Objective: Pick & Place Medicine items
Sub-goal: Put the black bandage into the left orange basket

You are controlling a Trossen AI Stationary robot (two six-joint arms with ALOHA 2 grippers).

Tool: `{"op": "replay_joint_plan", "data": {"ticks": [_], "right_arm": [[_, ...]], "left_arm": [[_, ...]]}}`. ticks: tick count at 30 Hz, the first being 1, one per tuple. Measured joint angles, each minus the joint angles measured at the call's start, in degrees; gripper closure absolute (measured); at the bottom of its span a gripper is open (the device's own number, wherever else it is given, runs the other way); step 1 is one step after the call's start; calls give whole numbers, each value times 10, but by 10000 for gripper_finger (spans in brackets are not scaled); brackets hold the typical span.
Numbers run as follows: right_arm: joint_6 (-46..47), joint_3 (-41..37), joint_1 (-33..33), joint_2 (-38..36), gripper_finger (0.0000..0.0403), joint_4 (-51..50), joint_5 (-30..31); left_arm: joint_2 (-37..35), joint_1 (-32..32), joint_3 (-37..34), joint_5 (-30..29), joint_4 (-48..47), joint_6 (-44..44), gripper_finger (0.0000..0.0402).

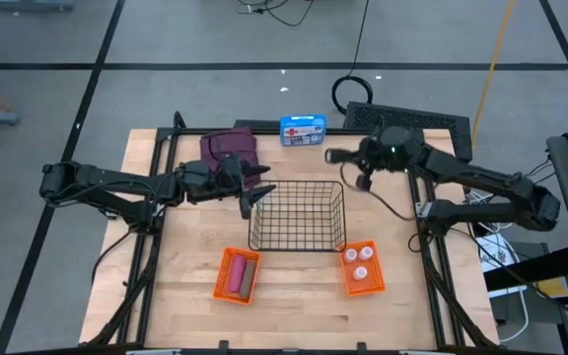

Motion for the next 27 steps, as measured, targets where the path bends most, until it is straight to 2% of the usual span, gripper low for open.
{"op": "replay_joint_plan", "data": {"ticks": [3,6,11,20,25,27], "right_arm": [[4,0,75,-2,373,21,8],[-2,0,151,11,373,71,50],[-28,0,230,48,373,152,93],[-35,1,256,123,373,200,110],[-52,1,271,154,373,209,115],[-78,1,287,163,373,216,149]], "left_arm": [[0,0,0,0,6,-33,133],[0,0,14,0,-2,-49,133],[24,-10,89,-1,-103,-28,133],[167,-29,314,-5,-363,30,133],[227,-10,434,22,-474,-10,133],[246,2,463,42,-509,-34,133]]}}
